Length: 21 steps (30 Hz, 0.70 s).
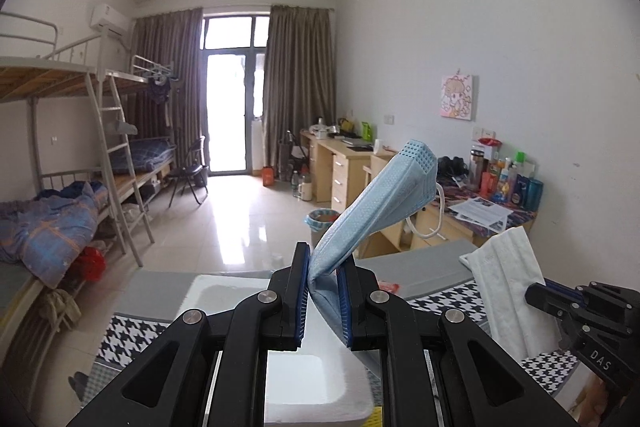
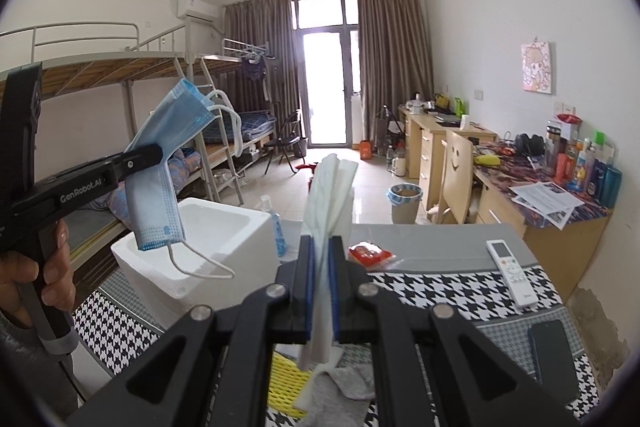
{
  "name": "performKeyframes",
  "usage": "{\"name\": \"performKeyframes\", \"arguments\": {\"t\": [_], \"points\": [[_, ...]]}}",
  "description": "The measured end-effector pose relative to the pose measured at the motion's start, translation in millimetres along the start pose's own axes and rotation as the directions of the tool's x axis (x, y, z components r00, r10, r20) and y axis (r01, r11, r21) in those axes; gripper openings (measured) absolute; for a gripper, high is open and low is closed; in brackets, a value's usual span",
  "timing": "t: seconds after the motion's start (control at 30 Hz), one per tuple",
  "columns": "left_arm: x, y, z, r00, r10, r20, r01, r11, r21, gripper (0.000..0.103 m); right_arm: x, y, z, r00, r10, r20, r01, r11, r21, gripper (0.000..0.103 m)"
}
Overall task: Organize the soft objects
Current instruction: 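Carry both masks over the white foam box with both tools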
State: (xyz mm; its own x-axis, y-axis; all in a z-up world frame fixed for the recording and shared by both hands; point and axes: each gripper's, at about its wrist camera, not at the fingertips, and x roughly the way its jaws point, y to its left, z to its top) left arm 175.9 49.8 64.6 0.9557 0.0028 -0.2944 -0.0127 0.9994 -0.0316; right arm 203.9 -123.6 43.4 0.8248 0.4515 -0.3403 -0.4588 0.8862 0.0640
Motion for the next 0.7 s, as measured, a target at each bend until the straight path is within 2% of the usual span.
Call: {"name": "performKeyframes", "arguments": {"t": [0.37, 0.7], "points": [[1, 24, 0, 0.995, 0.099, -0.002, -0.099, 0.995, -0.033, 0.015, 9, 23, 10, 0.998, 0.066, 0.01, -0.066, 0.997, -0.036, 0.009], [15, 35, -12, 0.984, 0.172, -0.048, -0.174, 0.984, -0.04, 0.015, 18, 46, 17, 0.993, 0.116, 0.007, -0.116, 0.991, -0.062, 0.009]]}}
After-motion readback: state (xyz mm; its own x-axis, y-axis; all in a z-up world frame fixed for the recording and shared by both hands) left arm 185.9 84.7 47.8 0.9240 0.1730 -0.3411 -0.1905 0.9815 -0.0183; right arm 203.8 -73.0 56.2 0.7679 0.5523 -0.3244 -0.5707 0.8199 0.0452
